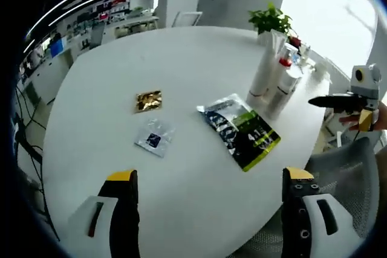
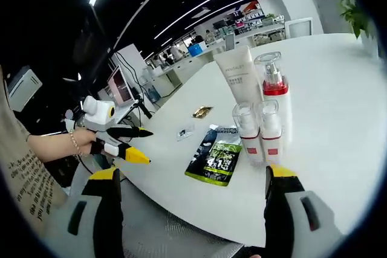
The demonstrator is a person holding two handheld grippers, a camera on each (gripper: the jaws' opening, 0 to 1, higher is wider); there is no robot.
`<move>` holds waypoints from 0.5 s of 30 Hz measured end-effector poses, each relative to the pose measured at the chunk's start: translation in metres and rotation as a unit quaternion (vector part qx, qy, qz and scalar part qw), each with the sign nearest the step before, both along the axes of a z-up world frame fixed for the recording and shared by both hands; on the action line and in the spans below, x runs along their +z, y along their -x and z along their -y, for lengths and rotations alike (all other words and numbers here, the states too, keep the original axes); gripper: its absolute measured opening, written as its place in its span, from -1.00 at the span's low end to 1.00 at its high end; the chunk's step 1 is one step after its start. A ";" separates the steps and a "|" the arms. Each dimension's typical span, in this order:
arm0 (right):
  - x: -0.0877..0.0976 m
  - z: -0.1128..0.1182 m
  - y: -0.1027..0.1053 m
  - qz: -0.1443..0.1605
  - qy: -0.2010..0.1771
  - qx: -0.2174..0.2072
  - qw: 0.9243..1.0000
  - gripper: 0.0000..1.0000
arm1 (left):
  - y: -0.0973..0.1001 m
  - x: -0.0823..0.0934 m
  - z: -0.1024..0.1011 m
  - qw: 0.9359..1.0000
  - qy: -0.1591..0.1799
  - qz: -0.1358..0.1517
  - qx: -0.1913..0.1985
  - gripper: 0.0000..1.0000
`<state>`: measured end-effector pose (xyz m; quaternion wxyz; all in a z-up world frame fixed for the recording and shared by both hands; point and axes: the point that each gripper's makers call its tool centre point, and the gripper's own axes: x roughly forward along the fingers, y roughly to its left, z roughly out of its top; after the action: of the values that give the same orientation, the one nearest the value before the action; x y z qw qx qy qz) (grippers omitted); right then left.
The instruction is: Arrange the skincare products in the storage area until every visible bottle or jar stands upright without overlapping.
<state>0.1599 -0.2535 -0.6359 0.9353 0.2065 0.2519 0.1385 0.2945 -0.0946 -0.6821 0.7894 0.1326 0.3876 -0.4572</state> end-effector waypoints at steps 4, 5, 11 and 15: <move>-0.002 0.004 0.003 -0.005 -0.001 -0.011 1.000 0.99 | -0.018 -0.008 0.003 1.000 -0.012 0.001 -0.003 0.91; -0.003 0.005 0.003 -0.007 -0.001 -0.013 1.000 0.99 | -0.022 -0.009 0.004 1.000 -0.013 0.002 -0.004 0.90; -0.007 0.007 0.004 -0.015 -0.003 -0.024 1.000 0.99 | -0.048 -0.023 0.008 0.999 -0.037 0.005 -0.005 0.80; -0.008 0.007 0.003 -0.015 -0.005 -0.031 0.999 0.99 | -0.063 -0.031 0.013 0.998 -0.057 0.009 -0.020 0.75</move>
<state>0.1571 -0.2610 -0.6439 0.9341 0.2215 0.2587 0.1072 0.3575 -0.1075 -0.7131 0.7744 0.1889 0.4032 -0.4494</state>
